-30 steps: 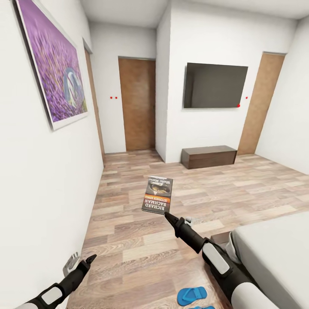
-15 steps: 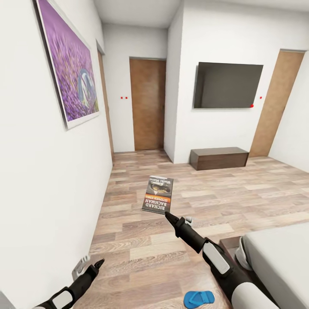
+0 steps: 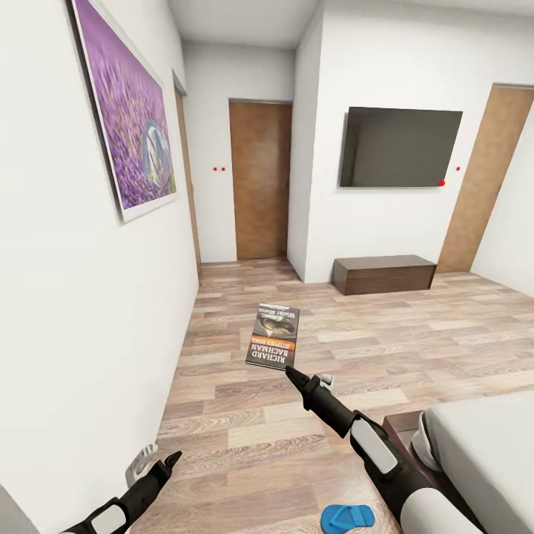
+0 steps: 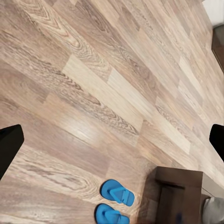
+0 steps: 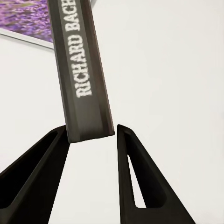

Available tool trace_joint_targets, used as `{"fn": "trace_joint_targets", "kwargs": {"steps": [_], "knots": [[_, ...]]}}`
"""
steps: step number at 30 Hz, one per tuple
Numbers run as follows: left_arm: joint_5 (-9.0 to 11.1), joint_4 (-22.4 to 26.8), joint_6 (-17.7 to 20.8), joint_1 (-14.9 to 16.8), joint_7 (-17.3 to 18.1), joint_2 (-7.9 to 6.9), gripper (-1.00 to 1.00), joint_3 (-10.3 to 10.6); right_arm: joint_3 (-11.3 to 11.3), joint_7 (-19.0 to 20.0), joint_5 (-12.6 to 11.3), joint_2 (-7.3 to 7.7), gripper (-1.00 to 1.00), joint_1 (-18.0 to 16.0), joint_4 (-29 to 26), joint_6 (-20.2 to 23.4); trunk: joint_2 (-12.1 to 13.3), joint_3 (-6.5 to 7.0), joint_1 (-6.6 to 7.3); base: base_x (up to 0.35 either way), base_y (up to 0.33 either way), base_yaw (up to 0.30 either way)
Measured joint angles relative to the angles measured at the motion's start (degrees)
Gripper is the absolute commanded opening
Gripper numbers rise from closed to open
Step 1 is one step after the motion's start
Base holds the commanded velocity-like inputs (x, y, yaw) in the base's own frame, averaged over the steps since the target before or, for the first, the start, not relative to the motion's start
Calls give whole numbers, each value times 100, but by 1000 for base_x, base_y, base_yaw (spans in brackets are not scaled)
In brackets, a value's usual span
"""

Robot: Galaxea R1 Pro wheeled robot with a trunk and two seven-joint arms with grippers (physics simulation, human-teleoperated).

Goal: In the bedroom, move the book from the bed onto either nightstand, and place the two sandals side by side next to the bed.

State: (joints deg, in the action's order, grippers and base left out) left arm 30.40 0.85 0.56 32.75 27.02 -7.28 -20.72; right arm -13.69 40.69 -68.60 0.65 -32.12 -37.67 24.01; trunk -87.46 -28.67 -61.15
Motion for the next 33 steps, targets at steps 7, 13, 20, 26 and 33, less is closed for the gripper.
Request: {"fn": "trace_joint_targets", "kwargs": {"steps": [7,13,20,26,33], "knots": [[-4,1,0,-1,0,0,100,-1,0,0,2,0,-100,0,0,0,0,0,0,0,0,3],[-6,2,0,-2,1,-1,100,2,0,1,8,0,-100,-1,3,-1,0,0,0,0,0,107],[-7,2,0,-2,2,0,100,7,-1,1,12,6,-100,-1,7,-3,0,0,0,0,0,222],[-7,1,-1,-2,1,-1,100,2,-2,1,15,8,-100,-1,8,-4,0,0,0,0,0,218],[-6,5,-1,-1,0,4,100,6,0,0,2,9,-100,0,3,-1,0,0,0,0,0,95]]}}
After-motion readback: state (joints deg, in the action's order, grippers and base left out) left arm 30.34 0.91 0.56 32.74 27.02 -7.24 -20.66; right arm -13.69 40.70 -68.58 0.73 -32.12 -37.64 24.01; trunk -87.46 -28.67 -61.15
